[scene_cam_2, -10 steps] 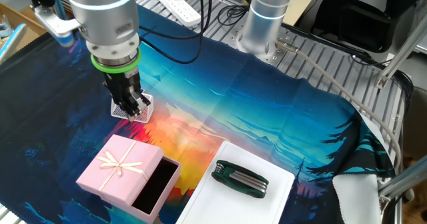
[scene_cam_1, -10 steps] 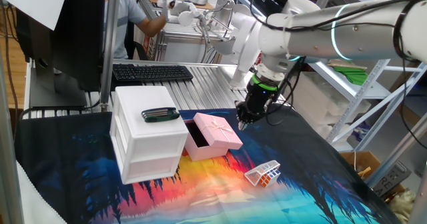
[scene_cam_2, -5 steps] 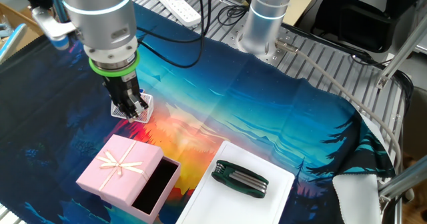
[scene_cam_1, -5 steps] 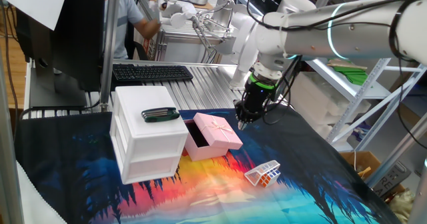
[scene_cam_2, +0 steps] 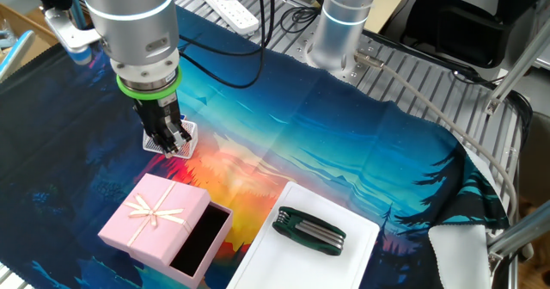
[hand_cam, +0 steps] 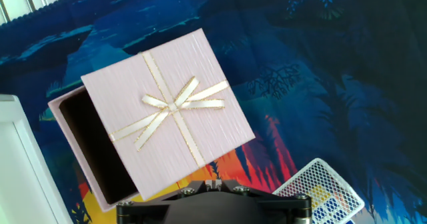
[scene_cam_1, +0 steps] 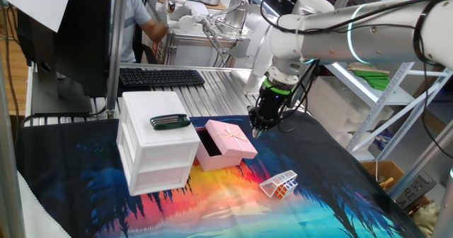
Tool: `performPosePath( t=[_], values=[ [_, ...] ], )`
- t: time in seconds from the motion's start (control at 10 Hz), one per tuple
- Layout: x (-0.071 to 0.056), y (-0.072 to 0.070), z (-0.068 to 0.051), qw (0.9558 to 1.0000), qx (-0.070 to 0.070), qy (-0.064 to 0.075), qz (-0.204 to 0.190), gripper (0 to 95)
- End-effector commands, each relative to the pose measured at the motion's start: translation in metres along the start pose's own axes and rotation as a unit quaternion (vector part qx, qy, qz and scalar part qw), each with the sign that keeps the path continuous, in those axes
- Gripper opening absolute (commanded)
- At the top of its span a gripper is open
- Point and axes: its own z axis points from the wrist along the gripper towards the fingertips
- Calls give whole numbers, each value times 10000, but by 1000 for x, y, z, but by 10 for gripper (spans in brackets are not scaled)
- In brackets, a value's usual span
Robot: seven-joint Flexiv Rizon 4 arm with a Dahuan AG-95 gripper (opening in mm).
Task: Slide the outer casing onto the gift box
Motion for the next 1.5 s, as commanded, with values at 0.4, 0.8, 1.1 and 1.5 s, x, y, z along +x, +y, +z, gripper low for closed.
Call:
performPosePath(
  t=[0.4, 0.8, 1.1, 1.5],
  values=[
    [0, -2, 1, 10000, -8, -45, -58, 0],
    [-14, -16, 11, 9998, -27, -27, -209, 0],
    [-25, -28, 19, 9996, -54, -26, -288, 0],
    [-42, -40, 22, 9993, -52, -25, -356, 0]
  ],
)
